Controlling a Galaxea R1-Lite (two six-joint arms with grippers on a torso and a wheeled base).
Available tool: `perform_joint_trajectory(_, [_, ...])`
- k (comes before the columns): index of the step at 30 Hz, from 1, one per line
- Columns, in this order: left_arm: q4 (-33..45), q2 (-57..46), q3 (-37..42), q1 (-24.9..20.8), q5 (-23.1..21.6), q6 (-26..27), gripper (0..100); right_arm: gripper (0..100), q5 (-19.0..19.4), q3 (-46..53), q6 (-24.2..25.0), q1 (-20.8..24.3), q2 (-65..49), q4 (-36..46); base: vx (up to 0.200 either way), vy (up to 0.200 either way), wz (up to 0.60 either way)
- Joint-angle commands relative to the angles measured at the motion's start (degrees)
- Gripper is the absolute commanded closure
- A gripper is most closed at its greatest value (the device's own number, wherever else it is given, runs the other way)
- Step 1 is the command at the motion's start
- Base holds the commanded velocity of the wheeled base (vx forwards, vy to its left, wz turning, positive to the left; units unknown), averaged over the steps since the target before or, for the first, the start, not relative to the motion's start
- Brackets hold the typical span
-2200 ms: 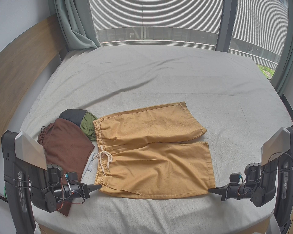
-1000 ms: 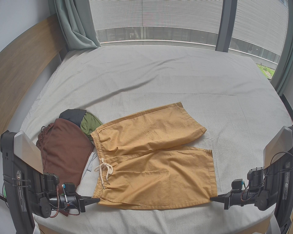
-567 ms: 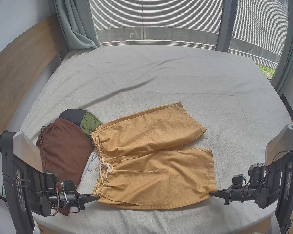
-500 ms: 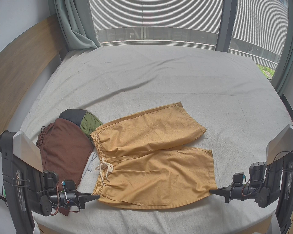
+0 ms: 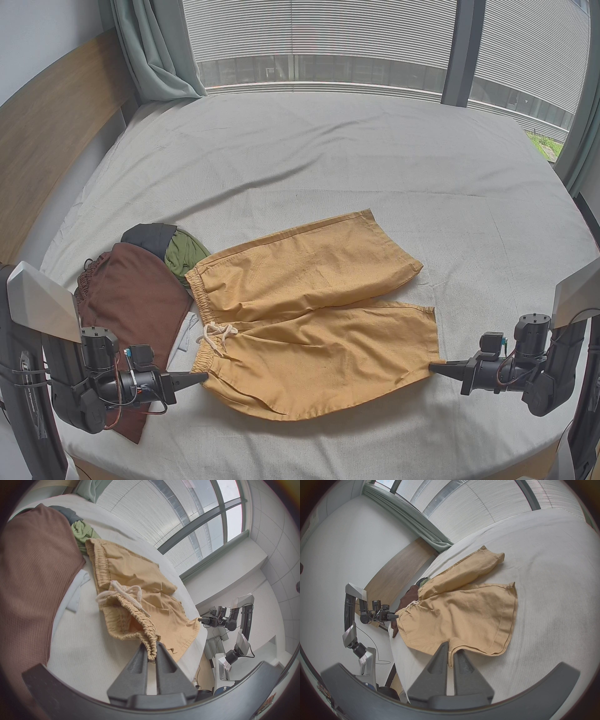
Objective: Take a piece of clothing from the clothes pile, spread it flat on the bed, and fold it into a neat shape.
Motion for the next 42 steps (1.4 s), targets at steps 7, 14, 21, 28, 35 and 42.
perform_joint_trajectory(7, [0.0,-3.4,-3.2,-0.4,1.4,-4.4,100,100,0.2,-2.4,3.7,0.1,-5.2,-0.1,0.0,0.0,0.0])
perform_joint_trajectory(14, [0.0,-5.1,-5.7,-1.5,4.1,-9.4,100,100,1.3,-2.3,5.6,0.2,-8.6,-0.1,0.0,0.0,0.0])
perform_joint_trajectory(21, [0.0,-5.0,-8.3,-1.6,7.1,-12.5,100,100,1.4,-2.1,5.6,-0.2,-10.7,-0.1,0.0,0.0,0.0])
perform_joint_trajectory(28, [0.0,-4.7,-9.8,-1.6,8.0,-13.5,100,100,1.5,-1.8,5.7,-0.1,-12.6,-0.1,0.0,0.0,0.0])
perform_joint_trajectory(35, [0.0,-4.7,-10.1,-1.3,8.0,-13.5,100,100,2.3,-1.8,6.4,-0.2,-14.6,-0.1,0.0,0.0,0.0])
perform_joint_trajectory(42, [-0.1,-5.0,-10.1,-1.4,8.0,-13.5,100,100,2.0,-2.9,6.4,0.3,-14.4,-0.1,0.0,0.0,0.0])
